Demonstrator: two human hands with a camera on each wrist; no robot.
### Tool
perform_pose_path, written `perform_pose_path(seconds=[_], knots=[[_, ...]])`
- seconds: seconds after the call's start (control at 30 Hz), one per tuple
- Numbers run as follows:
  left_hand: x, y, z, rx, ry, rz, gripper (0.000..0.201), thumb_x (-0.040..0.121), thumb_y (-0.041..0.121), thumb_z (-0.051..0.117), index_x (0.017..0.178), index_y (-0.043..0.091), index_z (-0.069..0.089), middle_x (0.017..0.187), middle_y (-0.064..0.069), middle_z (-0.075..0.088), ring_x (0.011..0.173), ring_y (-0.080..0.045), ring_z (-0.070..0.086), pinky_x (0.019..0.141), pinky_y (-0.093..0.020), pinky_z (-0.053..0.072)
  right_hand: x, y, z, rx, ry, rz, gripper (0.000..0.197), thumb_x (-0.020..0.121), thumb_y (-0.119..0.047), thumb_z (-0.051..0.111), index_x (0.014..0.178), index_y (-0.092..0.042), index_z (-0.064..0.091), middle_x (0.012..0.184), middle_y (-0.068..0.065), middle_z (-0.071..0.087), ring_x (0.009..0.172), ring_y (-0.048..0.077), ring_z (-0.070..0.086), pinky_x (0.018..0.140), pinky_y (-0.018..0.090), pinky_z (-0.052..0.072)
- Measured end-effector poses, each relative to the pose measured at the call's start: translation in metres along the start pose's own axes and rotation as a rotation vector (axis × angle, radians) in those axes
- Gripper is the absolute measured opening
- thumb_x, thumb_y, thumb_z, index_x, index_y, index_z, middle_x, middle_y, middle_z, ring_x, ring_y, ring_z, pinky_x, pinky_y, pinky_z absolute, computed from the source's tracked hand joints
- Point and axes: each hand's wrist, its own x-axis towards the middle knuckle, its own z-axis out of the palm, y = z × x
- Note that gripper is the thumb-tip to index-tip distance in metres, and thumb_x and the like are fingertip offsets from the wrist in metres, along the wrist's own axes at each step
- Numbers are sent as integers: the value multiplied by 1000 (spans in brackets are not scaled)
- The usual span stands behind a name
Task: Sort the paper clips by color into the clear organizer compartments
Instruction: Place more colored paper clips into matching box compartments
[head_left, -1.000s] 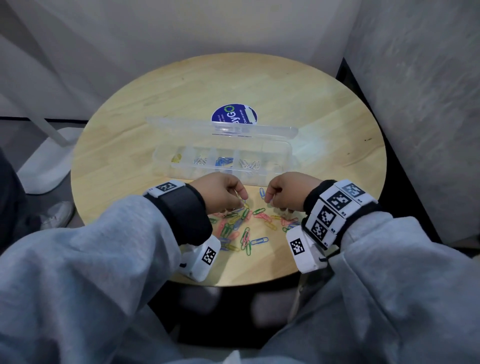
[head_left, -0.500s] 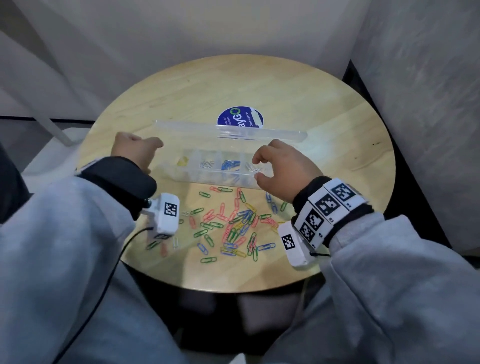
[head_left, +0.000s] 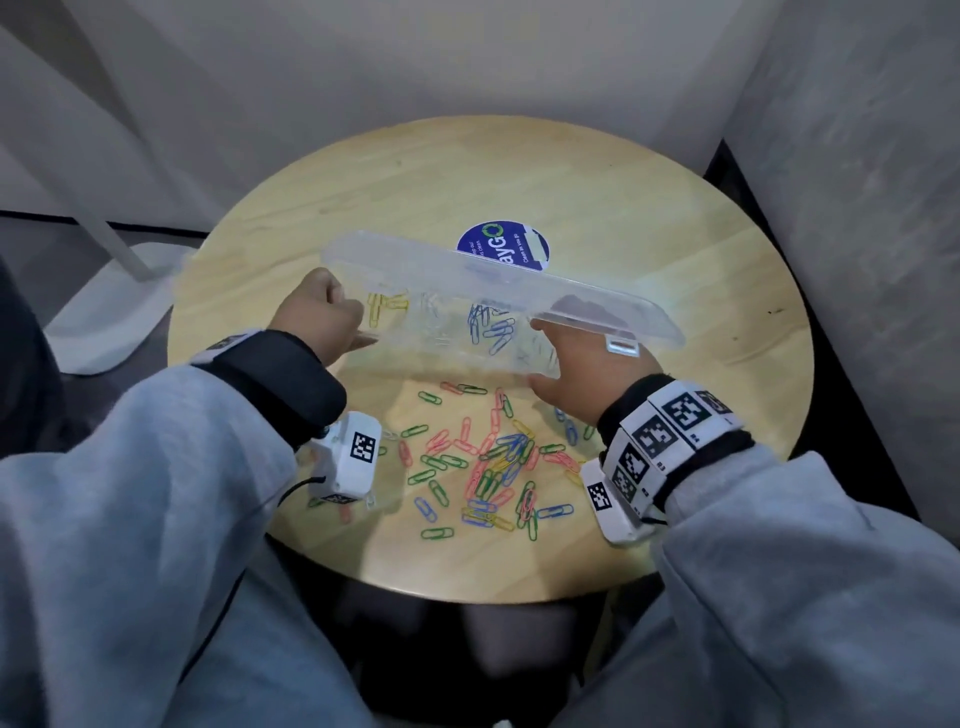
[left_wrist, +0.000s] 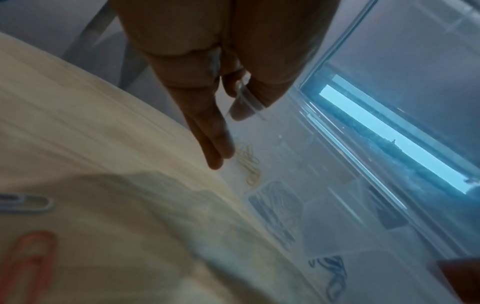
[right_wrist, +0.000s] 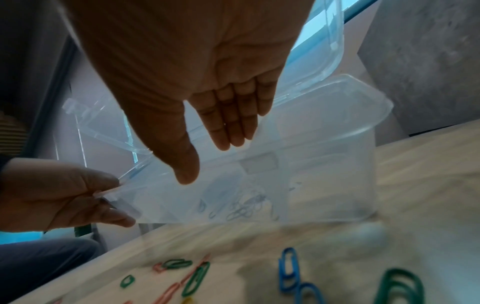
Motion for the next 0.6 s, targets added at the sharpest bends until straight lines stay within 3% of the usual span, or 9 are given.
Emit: perform_pose_path(seconds=[0.13,0.27,0.37,0.43,0.6], knots=[[-7,0,-1,34,13,-2,19,86,0,44,85,19,42,88,-5,45,78,-22,61,76,-34,59,4,-8,7,-70,9,1,44,88,-39,53,123,-14,46,129,6,42,121,28,41,101,35,32],[-12,0,0,87,-48,-36,35,88,-4,46,72,26,37,80,-1,47,71,-17,59,70,-30,58,10,-13,13,-146,-99,45,56,86,-48,54,125,-9,42,134,9,38,127,30,35,108,37,25],[-18,1,-3,81,-151,-106,27,85,-5,44,71,15,32,78,-3,30,74,-24,67,80,-35,52,18,-8,16,-244,-94,23,72,80,-64,49,129,-11,43,132,8,48,127,25,42,117,38,14],[-19,3,-5,119,-193,-118,23,86,-1,46,76,14,32,83,-4,29,79,-28,72,84,-42,47,24,-6,17,-259,-128,23,76,79,-68,45,131,-12,42,130,6,52,126,22,45,118,38,10],[-19,-1,-8,154,-239,-118,27,85,-2,44,73,17,28,81,-4,30,79,-34,72,74,-37,36,36,-1,17,-283,-216,-37,67,83,-64,42,126,-13,48,125,6,58,120,20,51,115,35,15]])
